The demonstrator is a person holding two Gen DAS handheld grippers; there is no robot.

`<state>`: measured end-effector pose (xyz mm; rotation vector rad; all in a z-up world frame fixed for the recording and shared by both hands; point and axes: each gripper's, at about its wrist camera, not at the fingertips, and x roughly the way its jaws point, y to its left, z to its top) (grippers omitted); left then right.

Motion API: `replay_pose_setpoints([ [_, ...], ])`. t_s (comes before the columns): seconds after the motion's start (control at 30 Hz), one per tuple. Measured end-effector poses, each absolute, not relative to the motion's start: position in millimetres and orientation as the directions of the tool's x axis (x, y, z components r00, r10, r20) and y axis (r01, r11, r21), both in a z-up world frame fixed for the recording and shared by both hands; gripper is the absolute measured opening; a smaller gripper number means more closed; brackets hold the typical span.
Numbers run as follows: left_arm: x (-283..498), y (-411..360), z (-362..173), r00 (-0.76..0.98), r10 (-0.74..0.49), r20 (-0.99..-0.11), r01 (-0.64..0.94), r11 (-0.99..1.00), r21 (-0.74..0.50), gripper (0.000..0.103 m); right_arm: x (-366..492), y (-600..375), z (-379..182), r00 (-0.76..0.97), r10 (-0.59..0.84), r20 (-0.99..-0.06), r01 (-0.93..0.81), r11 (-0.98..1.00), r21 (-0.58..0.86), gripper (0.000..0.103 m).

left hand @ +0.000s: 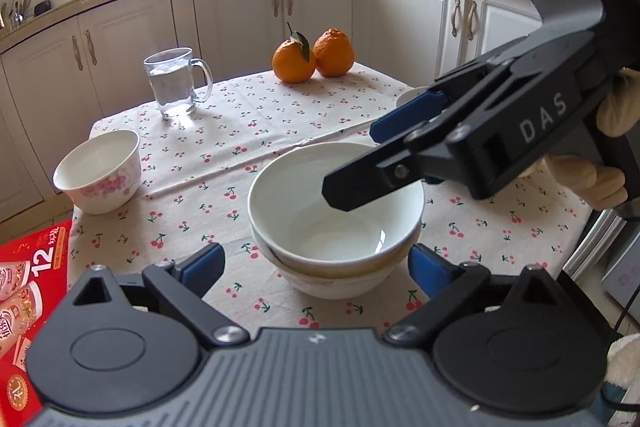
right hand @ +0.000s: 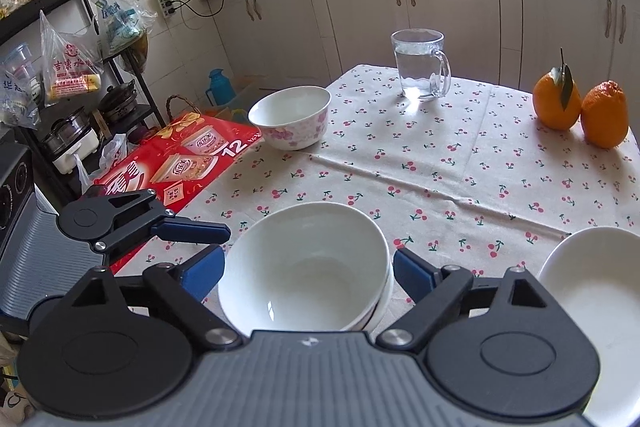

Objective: Organize plates and bowls
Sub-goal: 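Open the right tool to release the bowl onto the bowl stack, then move the right tool toward the pink-flowered white bowl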

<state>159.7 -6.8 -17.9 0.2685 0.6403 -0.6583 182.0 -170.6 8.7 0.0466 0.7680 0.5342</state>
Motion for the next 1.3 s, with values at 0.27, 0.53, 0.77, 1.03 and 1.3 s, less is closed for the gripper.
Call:
replay_pose_setpoints([
  [0.27, 172.2, 33.0, -14.2, 0.673, -0.410, -0.615, 0.567, 0.821, 0.073, 0.101, 195.2, -147.1, 17.1, 0.586, 0.455, -0.670, -0.477, 0.863, 0.169, 0.100],
  [0.53, 196.3, 72.1, -19.4, 0.719, -0.364, -0.592, 0.508, 0.857, 0.089, 0.101, 227.5, -114.7, 21.5, 0.571, 0.442, -0.692, -0.509, 0.852, 0.124, 0.102],
  [0.77, 230.6, 93.6, -26.3, 0.748, -0.324, -0.580, 0.455, 0.885, 0.093, 0.101, 260.6, -84.6, 21.1, 0.550, 0.425, -0.719, -0.543, 0.836, 0.079, 0.103],
  [1.03, 268.9, 98.7, -37.3, 0.779, -0.297, -0.552, 0.418, 0.903, 0.103, 0.101, 302.9, -51.9, 17.5, 0.516, 0.423, -0.745, -0.596, 0.802, 0.043, 0.103],
  [1.3, 305.9, 97.9, -46.3, 0.787, -0.311, -0.533, 0.420, 0.903, 0.094, 0.101, 360.4, -37.2, 10.8, 0.458, 0.438, -0.774, -0.606, 0.790, 0.089, 0.103],
])
